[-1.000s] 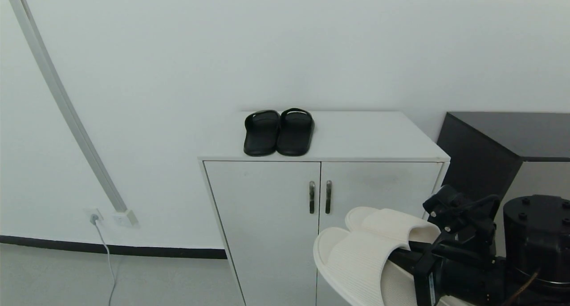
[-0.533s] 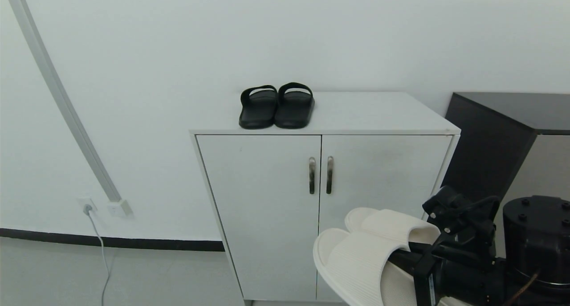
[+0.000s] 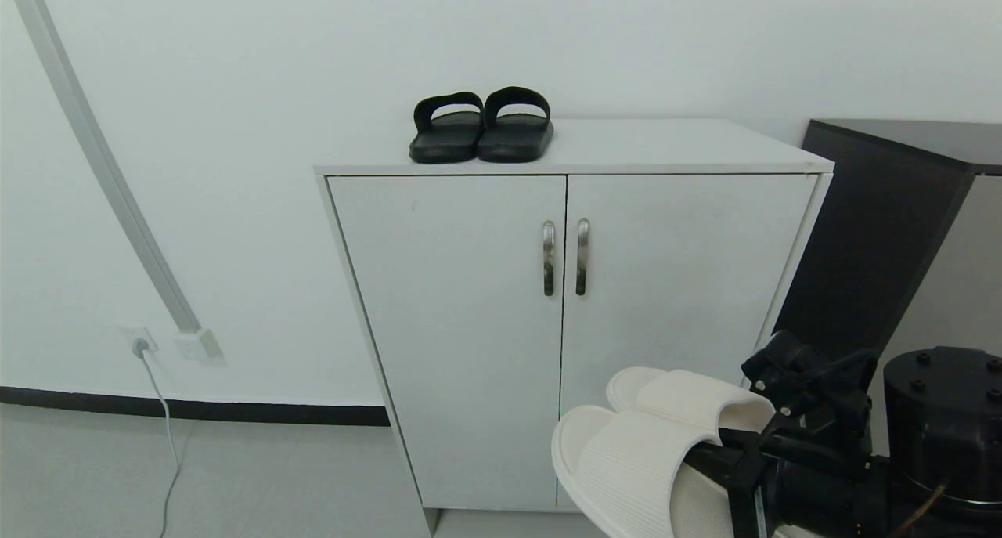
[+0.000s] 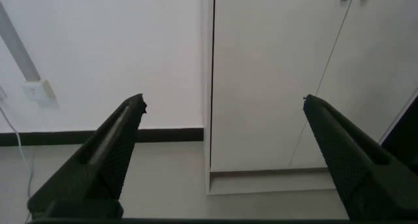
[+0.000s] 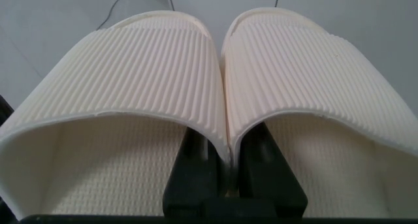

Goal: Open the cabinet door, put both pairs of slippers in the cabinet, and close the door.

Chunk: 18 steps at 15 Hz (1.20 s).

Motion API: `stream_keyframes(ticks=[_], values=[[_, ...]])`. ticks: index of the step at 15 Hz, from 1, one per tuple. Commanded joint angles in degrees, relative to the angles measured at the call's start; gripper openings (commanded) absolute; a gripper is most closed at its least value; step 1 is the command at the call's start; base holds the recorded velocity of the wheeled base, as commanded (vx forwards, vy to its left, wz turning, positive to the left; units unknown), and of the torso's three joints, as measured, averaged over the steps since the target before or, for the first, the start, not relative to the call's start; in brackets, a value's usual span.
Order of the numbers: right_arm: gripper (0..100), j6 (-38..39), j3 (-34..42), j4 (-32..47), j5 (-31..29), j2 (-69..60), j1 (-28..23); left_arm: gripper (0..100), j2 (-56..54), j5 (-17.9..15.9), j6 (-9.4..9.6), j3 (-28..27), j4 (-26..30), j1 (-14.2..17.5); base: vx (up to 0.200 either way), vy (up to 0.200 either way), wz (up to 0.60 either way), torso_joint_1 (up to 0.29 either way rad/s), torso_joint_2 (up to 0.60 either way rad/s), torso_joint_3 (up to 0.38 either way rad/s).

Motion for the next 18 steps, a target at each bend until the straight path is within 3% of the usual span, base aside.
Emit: stream_keyframes(ticks=[1, 3, 8, 9, 10, 11, 12, 13, 15, 18], values=[[0, -0.13, 0.23, -0.04, 0.01, 0.1, 0.06, 100, 0.07, -0.02, 0.07, 0.01, 0.0, 0.04, 0.0, 0.0, 0.0, -0.056, 0.45, 0.388], [0, -0.13, 0.4, -0.04, 0.01, 0.01, 0.06, 100, 0.07, -0.02, 0.07, 0.01, 0.0, 0.04, 0.0, 0.0, 0.0, -0.017, 0.39, 0.339], [0, -0.13, 0.49, -0.04, 0.09, -0.25, 0.06, 100, 0.16, -0.2, 0.86, -0.08, 0.09, 0.04, 0.0, 0.0, 0.0, 0.001, 0.01, 0.004], [0, -0.13, 0.4, -0.13, 0.01, -0.25, 0.06, 100, 0.51, -0.55, 1.56, -0.34, -0.09, 0.04, 0.0, 0.0, 0.0, 0.0, 0.0, 0.0], [0, -0.22, 0.49, -0.13, 0.01, -0.34, 0.06, 100, 1.92, -1.25, 3.5, -0.34, -0.09, 0.04, 0.0, 0.0, 0.0, -0.032, 0.09, 0.1], [0, -0.22, 0.58, -0.13, 0.01, -0.34, 0.15, 100, 3.59, -1.34, 3.85, -1.13, -0.35, 0.04, 0.0, 0.0, 0.0, -0.017, 0.13, 0.139], [0, -0.13, 0.67, -0.13, 0.09, -0.34, 0.06, 100, 5.87, -1.43, 1.3, -6.67, -0.88, 0.04, 0.0, 0.0, 0.0, -0.012, 0.08, 0.085], [0, -0.13, 0.67, -0.13, 0.09, -0.25, 0.06, 100, 10.8, -2.39, -3.45, -11.77, -0.53, -0.05, 0.0, 0.0, 0.0, 0.002, 0.05, 0.051], [0, -0.13, 0.75, -0.13, 0.09, -0.25, 0.15, 100, 23.89, -8.9, -4.06, -13.26, -3.16, -0.14, 0.0, 0.0, 0.0, 0.0, 0.0, 0.0], [0, -0.13, 0.93, -0.13, 0.09, -0.25, 0.15, 100, 39.18, -17.25, -3.98, -14.23, -15.12, -0.31, 0.0, 0.0, 0.0, 0.0, 0.0, 0.0]])
